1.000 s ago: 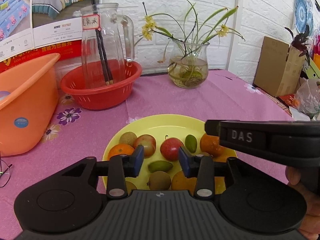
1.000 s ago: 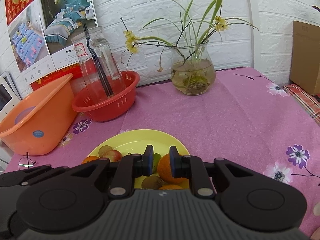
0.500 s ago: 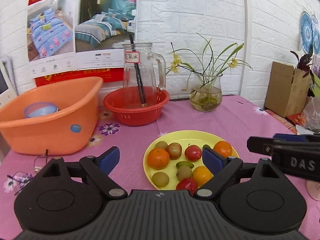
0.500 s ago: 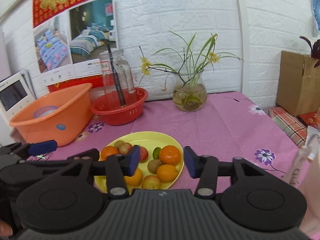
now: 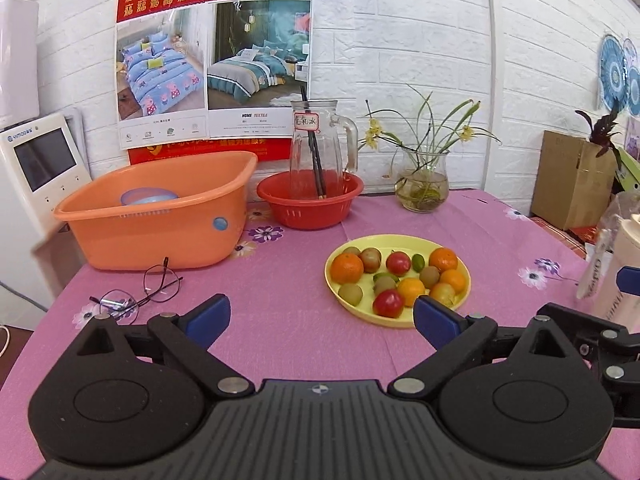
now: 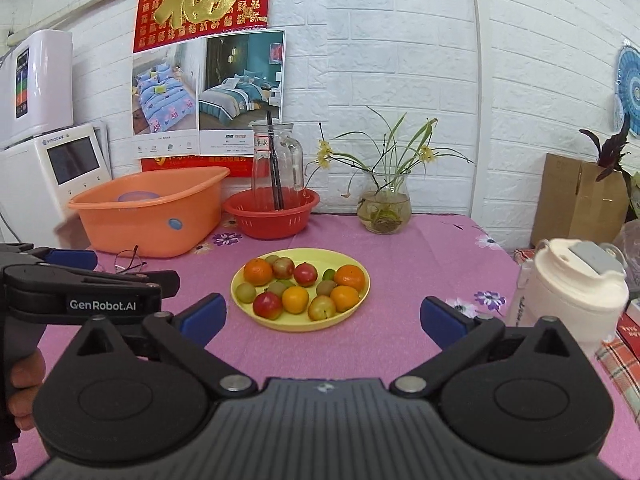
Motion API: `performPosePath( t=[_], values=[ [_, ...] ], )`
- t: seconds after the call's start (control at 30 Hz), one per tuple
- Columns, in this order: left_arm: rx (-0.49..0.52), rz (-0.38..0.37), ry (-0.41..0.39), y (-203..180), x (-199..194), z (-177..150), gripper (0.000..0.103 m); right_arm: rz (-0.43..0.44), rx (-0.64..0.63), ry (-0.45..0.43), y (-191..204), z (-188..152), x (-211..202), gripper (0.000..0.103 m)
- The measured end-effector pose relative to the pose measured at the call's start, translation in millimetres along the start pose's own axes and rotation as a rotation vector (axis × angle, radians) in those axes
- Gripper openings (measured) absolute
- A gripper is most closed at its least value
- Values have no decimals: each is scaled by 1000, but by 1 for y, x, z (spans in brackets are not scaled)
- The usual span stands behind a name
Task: Organize fruits
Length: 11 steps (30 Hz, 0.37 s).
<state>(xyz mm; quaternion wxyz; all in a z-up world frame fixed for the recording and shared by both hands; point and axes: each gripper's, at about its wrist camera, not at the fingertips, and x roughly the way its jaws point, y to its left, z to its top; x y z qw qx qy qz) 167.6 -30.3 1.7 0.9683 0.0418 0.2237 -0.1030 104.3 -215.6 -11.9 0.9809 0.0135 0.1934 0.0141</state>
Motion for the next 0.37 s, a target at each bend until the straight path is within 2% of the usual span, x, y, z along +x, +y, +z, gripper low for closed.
performPosePath(
  t=[0.37],
  values=[
    [18,-3,-11,-9,-37,-13,98,-40,34,5,7,-15,-25,74]
  ],
)
